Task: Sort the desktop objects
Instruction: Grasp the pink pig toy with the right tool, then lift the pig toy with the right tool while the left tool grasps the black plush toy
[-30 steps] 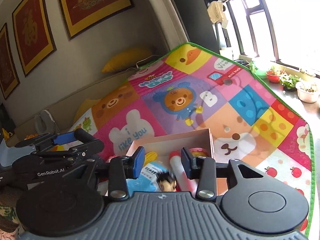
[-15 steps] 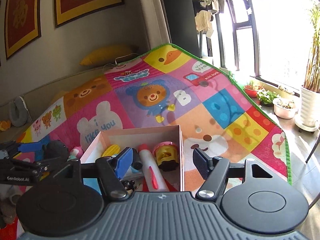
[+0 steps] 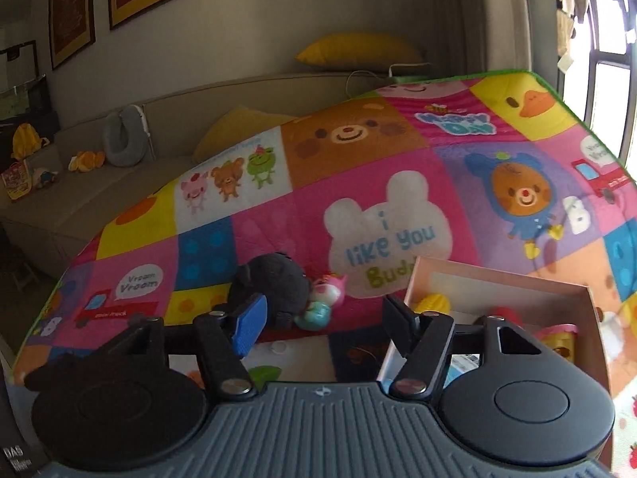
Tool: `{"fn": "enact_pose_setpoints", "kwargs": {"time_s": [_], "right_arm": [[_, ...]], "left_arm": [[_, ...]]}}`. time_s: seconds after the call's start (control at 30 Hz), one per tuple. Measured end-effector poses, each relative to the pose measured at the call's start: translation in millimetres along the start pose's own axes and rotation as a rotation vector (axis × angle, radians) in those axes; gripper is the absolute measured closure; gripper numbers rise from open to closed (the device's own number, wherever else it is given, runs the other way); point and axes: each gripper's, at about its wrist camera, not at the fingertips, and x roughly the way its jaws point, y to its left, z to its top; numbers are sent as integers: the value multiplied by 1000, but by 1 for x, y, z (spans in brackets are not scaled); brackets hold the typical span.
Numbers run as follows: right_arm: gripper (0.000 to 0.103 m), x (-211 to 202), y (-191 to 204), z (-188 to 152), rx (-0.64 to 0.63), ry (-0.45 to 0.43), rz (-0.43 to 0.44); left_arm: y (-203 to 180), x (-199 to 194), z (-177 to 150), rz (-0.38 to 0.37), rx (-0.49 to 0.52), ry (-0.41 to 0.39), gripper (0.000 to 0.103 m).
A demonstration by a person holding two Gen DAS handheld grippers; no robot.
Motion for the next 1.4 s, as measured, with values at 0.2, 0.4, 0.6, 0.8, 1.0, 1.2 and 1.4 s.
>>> {"fn": "enact_pose_setpoints", "kwargs": {"time_s": [0.2,0.4,0.6,0.8,1.0,1.2,1.4], "right_arm": [[64,88,8,48,80,134,-109],[63,166,-14,52,268,314,-109],[78,162,-2,37,190,352,-98],[99,109,15,14,112,373,-22],[100,47,19,3,95,311,67],[75,47,18,3,-16,262,-13],[57,88,39,-22,-212,341,-57]], "left_arm": [[7,-2,0,-55,-44,-18,0],[16,2,-1,-91,-94,2,0],[18,2,-2,-97,-104,-1,0],[18,2,-1,-88,-106,0,0],[17,1,-1,-69,-100,-2,0],[17,2,-1,-56,-105,3,0],[23,4,-1,-55,-148,18,0]]}}
